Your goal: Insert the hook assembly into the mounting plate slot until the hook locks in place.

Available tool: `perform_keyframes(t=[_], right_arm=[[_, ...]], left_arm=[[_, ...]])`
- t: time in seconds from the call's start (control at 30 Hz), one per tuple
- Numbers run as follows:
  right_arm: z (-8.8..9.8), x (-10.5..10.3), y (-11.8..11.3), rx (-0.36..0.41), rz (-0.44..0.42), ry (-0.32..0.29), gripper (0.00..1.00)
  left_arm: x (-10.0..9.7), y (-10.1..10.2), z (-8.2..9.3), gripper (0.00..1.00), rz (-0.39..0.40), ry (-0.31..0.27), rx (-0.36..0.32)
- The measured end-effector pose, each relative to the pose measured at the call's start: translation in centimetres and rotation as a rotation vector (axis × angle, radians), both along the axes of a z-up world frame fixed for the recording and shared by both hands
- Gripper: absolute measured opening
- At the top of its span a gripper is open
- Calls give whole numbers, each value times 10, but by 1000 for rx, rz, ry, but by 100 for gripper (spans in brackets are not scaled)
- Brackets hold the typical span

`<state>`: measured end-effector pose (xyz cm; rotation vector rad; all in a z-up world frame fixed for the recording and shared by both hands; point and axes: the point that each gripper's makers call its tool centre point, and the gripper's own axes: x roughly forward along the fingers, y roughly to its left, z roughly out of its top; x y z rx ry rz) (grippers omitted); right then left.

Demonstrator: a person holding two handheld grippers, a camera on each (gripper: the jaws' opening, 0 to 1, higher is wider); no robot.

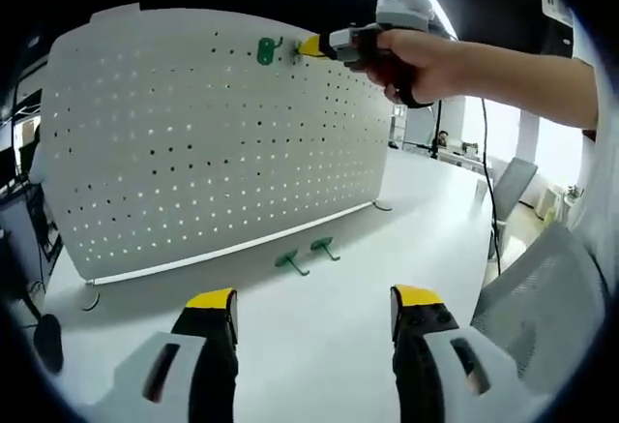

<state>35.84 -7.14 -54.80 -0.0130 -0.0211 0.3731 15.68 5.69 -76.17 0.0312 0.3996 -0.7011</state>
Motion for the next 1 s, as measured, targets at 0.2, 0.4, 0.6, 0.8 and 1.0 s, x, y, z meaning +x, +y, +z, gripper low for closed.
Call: perform_keyframes(t=[0.2,0.4,0.6,0.8,1.0], right_arm=[[-2,3,-2,19,-21,10,1],[-3,4,-1,14,-36,5,1],[-5,4,0,9,-89,-4,1],[-4,7,1,18,-162,-18,1],[-6,8,1,12,-223,-27,2]], left_arm=[[-1,0,0,66,1,0,-4],[0,1,1,65,7,-1,-8],[-1,0,0,65,6,3,-10],[-2,2,0,65,5,1,-6],[-1,2,1,66,6,0,-14]])
